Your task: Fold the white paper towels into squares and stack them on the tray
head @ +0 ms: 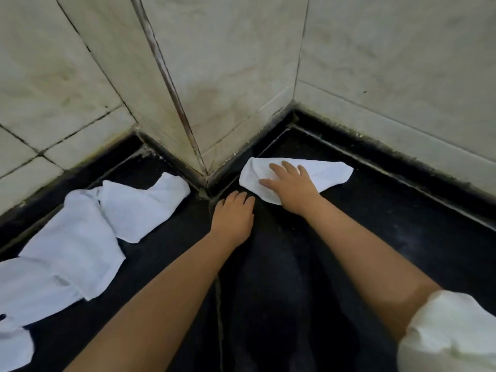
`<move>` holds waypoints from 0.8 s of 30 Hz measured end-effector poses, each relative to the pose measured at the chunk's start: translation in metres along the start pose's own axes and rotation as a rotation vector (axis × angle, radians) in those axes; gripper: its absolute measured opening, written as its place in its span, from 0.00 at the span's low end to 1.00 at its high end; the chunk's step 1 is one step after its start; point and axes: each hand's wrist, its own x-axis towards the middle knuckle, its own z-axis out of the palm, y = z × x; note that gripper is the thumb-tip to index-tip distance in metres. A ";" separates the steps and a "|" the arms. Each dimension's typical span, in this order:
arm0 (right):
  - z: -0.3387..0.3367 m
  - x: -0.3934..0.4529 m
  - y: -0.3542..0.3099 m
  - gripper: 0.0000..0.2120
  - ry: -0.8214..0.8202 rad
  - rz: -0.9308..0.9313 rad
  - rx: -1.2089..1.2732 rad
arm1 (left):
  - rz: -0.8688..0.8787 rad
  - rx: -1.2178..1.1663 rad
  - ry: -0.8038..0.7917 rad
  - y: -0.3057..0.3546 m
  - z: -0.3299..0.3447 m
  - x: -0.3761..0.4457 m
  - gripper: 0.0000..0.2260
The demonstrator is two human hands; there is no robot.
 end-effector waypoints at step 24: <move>-0.035 -0.305 0.071 0.12 0.436 0.538 0.210 | 0.685 -0.046 0.194 0.096 -0.086 -0.106 0.22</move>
